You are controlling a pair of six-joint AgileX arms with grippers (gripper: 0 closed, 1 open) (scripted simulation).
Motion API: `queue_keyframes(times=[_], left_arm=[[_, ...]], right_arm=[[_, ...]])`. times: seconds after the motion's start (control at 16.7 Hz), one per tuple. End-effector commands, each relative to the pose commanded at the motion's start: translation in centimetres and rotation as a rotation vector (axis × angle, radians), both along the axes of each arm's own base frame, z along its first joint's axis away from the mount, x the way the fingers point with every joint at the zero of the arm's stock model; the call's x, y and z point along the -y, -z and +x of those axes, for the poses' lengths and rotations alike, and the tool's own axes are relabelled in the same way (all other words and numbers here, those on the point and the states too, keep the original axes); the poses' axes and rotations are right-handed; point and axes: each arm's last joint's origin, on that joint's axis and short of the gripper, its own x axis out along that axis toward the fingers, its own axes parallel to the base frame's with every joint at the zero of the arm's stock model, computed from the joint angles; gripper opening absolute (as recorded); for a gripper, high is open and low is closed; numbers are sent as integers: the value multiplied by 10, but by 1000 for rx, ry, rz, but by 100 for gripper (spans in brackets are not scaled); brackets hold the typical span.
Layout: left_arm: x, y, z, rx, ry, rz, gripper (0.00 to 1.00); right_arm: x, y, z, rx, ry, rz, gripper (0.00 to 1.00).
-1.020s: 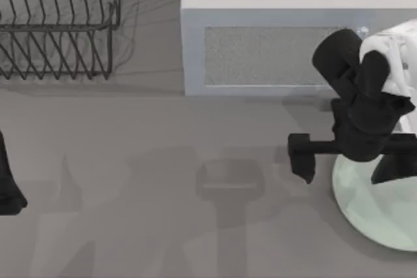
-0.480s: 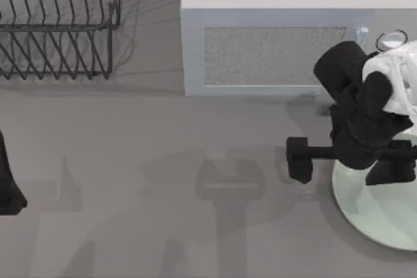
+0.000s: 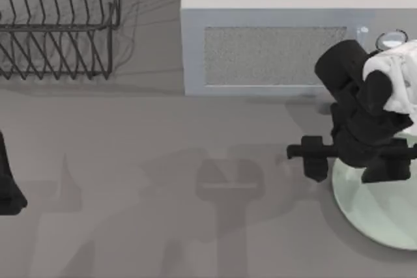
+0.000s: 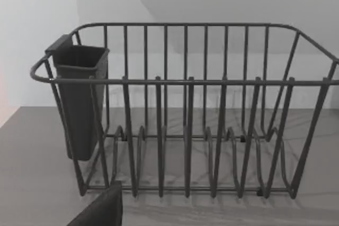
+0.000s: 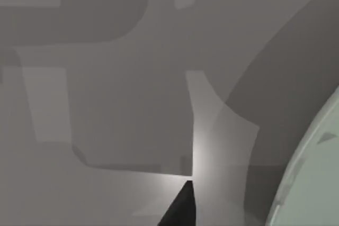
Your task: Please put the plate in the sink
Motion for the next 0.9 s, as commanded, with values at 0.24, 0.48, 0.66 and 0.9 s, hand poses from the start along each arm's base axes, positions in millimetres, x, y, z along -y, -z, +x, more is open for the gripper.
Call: queue_keyframes(times=[0.24, 0.48, 0.66, 0.9], left_arm=[[0, 0, 0, 0, 0, 0, 100], [0, 0, 0, 0, 0, 0, 100], [0, 0, 0, 0, 0, 0, 100], [0, 0, 0, 0, 0, 0, 100]], right_arm=[[0, 0, 0, 0, 0, 0, 10], [0, 0, 0, 0, 0, 0, 0], [0, 0, 0, 0, 0, 0, 0], [1, -28, 7, 95, 8, 35, 0]])
